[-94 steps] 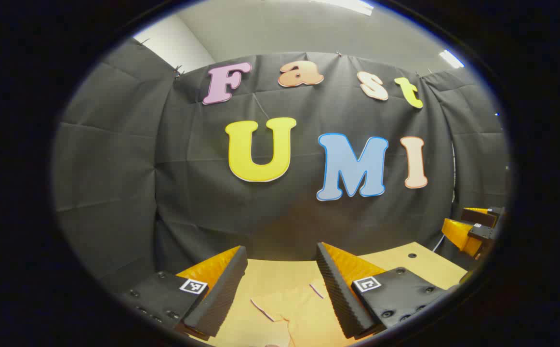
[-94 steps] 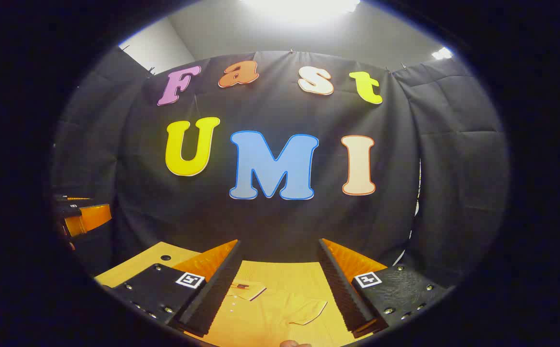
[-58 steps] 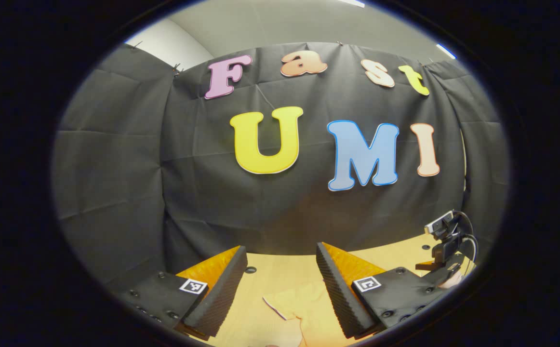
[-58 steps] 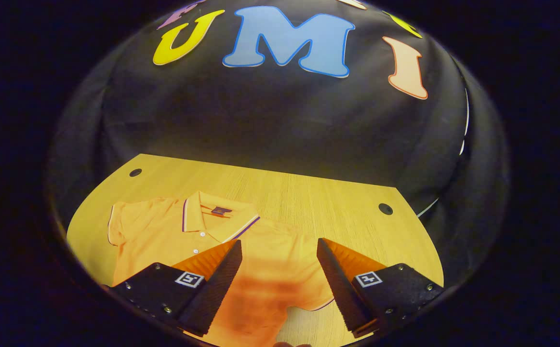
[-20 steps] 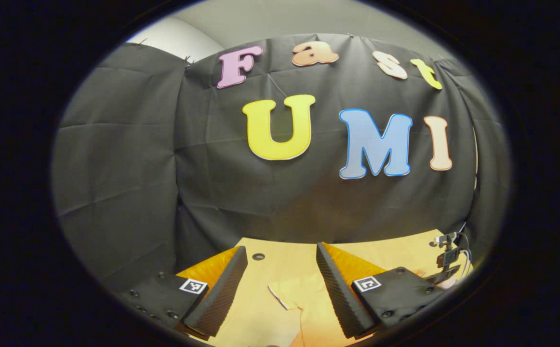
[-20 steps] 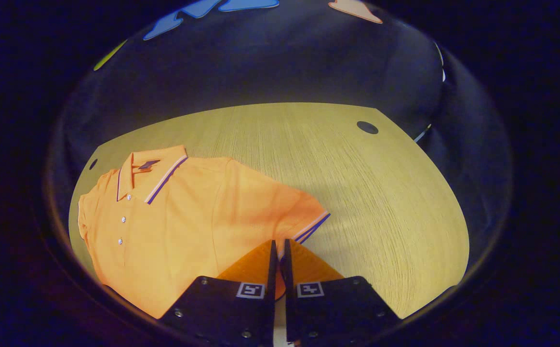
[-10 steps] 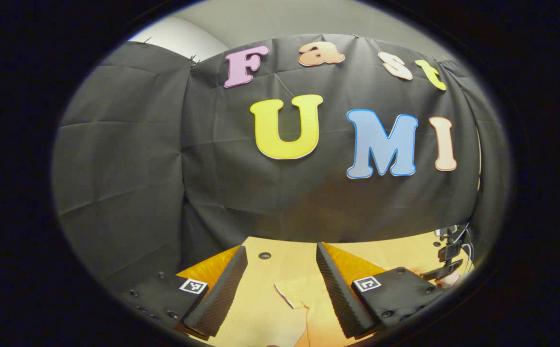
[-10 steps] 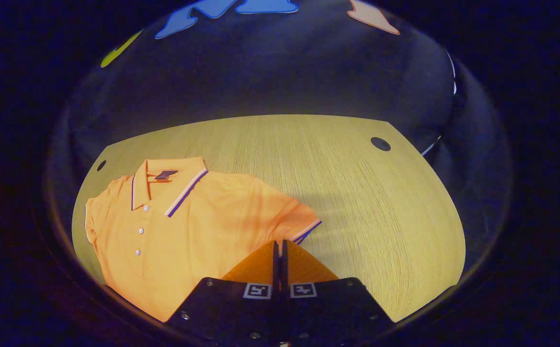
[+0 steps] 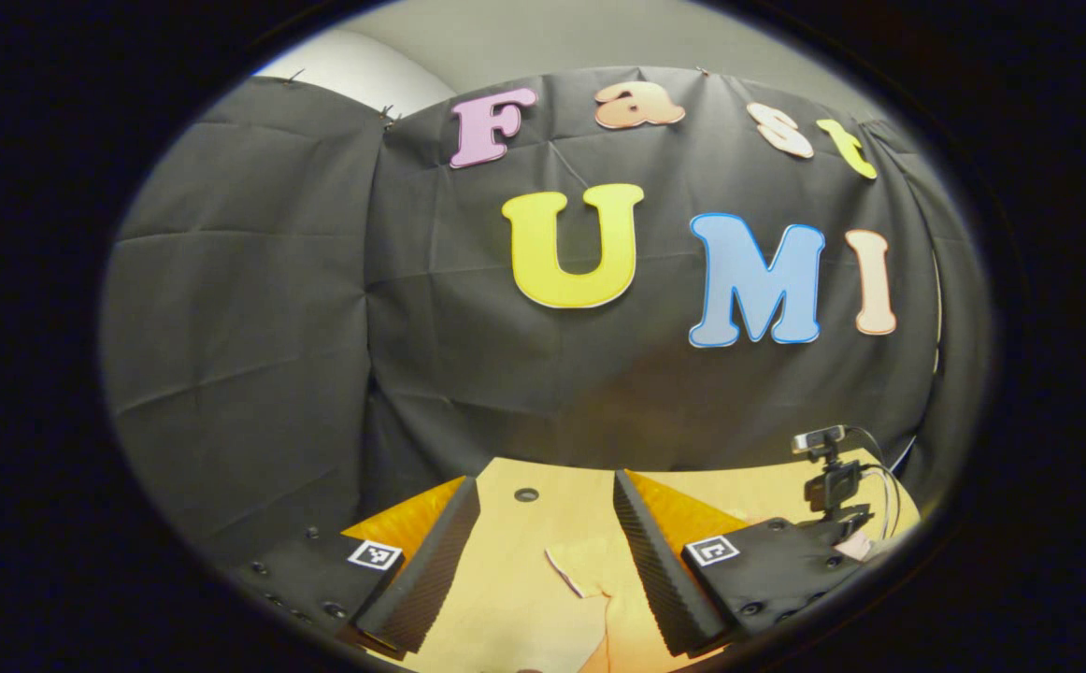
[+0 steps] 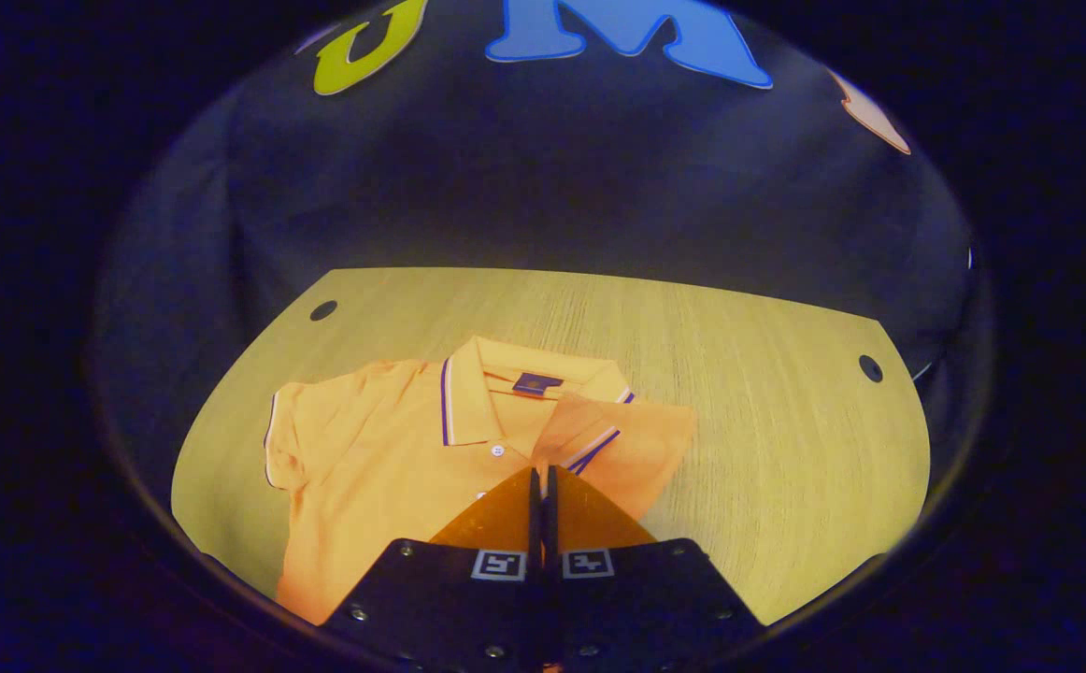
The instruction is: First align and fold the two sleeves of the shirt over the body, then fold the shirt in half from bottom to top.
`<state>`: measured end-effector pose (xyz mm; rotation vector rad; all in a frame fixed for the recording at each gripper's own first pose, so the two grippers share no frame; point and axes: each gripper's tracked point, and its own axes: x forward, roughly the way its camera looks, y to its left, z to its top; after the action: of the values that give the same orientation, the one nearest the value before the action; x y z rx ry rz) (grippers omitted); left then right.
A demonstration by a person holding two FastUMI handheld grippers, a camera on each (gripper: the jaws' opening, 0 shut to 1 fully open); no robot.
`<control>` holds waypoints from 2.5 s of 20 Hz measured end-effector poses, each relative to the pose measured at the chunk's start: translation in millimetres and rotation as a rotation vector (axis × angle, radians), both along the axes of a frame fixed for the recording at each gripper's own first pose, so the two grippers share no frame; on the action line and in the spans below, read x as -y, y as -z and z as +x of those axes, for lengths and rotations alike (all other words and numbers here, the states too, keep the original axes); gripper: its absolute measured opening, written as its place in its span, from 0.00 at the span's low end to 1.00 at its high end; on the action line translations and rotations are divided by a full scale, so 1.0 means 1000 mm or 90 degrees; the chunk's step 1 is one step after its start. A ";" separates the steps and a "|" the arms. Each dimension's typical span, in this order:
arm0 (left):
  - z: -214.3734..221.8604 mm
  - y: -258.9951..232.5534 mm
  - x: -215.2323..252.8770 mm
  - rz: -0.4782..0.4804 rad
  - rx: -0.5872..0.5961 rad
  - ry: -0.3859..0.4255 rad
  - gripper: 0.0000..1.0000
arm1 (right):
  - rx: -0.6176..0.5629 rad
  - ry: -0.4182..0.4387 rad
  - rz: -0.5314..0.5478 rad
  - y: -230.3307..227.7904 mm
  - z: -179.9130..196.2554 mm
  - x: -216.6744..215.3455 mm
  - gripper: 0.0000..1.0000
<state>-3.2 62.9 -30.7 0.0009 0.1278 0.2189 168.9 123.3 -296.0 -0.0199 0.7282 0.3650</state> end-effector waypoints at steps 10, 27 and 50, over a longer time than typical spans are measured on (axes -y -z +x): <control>-0.002 0.010 -0.010 -0.003 -0.009 -0.007 0.94 | 0.017 -0.032 0.024 -0.021 -0.014 -0.036 0.34; 0.128 0.096 0.028 -0.019 -0.046 0.147 0.95 | 0.117 0.100 0.039 -0.112 -0.124 0.083 0.45; 0.220 0.331 0.019 -0.109 -0.247 0.091 0.95 | 0.049 0.296 0.032 -0.137 -0.261 0.164 0.45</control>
<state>216.3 43.9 -361.3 -0.1178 0.5307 0.0617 -92.5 -40.6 -159.1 0.1791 0.6259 -0.0618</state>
